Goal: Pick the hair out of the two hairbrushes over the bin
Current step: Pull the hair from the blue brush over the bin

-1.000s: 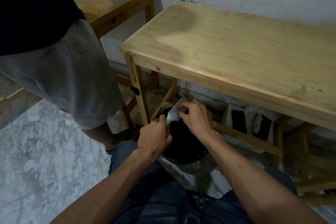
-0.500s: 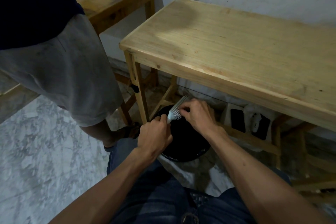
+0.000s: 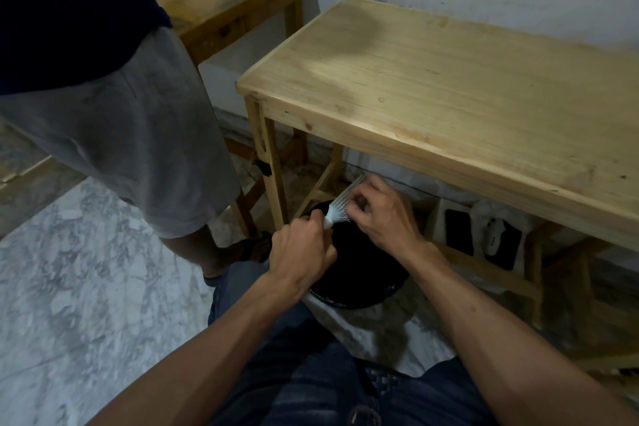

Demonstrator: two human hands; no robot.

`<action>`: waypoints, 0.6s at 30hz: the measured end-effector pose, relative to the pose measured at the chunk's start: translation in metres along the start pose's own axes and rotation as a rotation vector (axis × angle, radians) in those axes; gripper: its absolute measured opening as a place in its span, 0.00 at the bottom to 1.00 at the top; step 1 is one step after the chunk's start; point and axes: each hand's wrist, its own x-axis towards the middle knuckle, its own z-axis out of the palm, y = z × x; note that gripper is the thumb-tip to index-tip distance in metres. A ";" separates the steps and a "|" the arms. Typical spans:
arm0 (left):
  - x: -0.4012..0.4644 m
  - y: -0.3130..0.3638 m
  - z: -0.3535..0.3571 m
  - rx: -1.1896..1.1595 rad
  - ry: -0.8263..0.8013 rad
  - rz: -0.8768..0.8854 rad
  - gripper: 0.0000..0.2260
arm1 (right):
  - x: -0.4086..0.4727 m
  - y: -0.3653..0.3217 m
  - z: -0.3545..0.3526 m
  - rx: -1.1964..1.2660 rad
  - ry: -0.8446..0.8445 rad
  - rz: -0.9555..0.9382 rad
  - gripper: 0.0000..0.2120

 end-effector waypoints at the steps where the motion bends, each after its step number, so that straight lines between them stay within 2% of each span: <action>1: 0.000 -0.001 0.000 -0.002 0.005 -0.005 0.10 | -0.001 0.000 0.001 0.071 0.005 0.037 0.06; 5: -0.003 -0.011 0.003 -0.023 -0.018 -0.053 0.10 | -0.007 0.001 0.002 0.261 0.031 0.170 0.02; 9: -0.006 -0.026 0.005 -0.029 -0.019 -0.075 0.08 | -0.011 0.006 -0.002 0.301 -0.015 0.222 0.03; 14: -0.005 -0.031 0.004 -0.038 0.003 -0.081 0.09 | -0.015 0.015 -0.005 0.410 -0.006 0.556 0.15; 18: -0.006 -0.033 0.003 -0.018 0.039 -0.088 0.11 | -0.015 0.016 -0.007 0.272 -0.109 0.626 0.18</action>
